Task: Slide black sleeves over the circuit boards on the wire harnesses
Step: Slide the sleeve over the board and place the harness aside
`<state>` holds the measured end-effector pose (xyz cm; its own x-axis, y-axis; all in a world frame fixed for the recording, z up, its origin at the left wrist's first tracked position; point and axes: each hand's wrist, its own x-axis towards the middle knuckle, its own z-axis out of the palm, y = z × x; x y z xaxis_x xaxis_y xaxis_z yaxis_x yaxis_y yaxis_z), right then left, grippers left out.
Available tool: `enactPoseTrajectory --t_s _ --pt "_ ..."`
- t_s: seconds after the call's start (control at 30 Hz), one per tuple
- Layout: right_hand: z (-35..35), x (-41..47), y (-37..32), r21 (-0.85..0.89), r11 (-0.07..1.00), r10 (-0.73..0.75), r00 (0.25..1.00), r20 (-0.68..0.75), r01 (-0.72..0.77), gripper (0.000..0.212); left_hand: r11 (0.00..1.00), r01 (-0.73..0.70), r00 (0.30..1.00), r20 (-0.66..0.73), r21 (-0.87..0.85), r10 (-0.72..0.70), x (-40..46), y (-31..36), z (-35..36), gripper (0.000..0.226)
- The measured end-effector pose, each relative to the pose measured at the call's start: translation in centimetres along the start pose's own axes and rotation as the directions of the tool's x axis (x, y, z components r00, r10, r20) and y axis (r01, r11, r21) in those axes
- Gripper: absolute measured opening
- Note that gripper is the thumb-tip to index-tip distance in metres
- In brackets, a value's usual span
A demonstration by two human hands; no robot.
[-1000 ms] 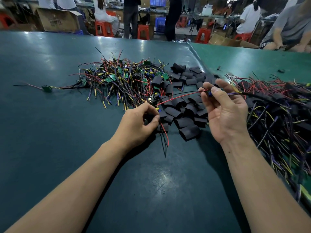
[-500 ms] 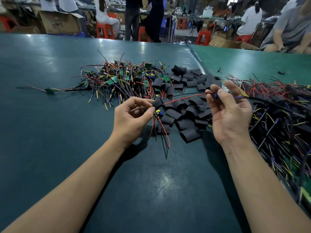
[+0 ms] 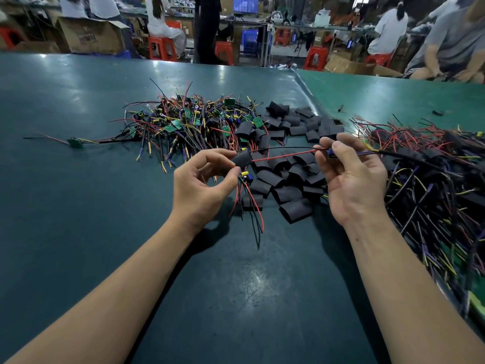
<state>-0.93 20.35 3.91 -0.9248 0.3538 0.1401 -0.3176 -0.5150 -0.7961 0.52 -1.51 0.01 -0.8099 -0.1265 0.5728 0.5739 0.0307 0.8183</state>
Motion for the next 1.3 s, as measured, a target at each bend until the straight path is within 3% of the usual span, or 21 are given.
enactPoseTrajectory --t_s 0.27,0.47,0.7,0.8,0.93,1.0,1.1,1.2,1.3 --pt "0.0 0.1 0.0 -0.035 0.999 0.036 0.997 -0.075 -0.038 0.012 0.986 -0.128 0.99 0.07 0.104 0.122 -0.3 -0.4 0.2 0.009" --pt "0.1 -0.5 -0.7 0.002 0.995 0.1 0.986 0.13 -0.101 0.012 0.933 -0.24 0.967 0.156 0.267 0.203 -0.3 -0.6 -0.1 0.008" --pt "0.1 -0.7 -0.5 -0.067 0.993 0.109 0.974 0.2 -0.097 0.009 0.903 -0.262 0.965 0.062 0.34 0.257 0.0 -0.6 -0.2 0.007" --pt "0.4 -0.8 -0.4 -0.068 0.989 0.141 0.961 0.239 -0.128 0.008 0.931 -0.242 0.97 0.05 0.274 0.237 -0.1 -0.6 -0.1 0.013" --pt "1.3 -1.8 0.9 -0.083 0.969 0.246 0.924 0.294 -0.232 0.014 0.931 -0.219 0.972 0.152 0.293 0.181 -0.6 0.1 0.2 0.025" --pt "1.5 -2.0 1.3 -0.134 0.95 0.312 0.895 0.319 -0.283 0.01 0.879 -0.232 0.964 0.221 0.416 0.15 -0.7 0.3 -0.1 0.026" --pt "1.3 -2.1 1.5 -0.182 0.931 0.363 0.858 0.363 -0.317 0.021 0.784 -0.282 0.941 0.318 0.553 0.114 -0.8 0.7 -0.1 0.031" --pt "1.3 -2.2 1.7 -0.235 0.944 0.308 0.872 0.38 -0.231 0.018 0.844 -0.22 0.948 0.311 0.489 0.067 -0.8 1.1 0.2 0.038" --pt "1.2 -2.2 2.0 -0.36 0.933 0.168 0.902 0.398 -0.014 0.016 0.872 -0.225 0.951 0.294 0.435 0.099 -0.9 1.1 0.4 0.037"
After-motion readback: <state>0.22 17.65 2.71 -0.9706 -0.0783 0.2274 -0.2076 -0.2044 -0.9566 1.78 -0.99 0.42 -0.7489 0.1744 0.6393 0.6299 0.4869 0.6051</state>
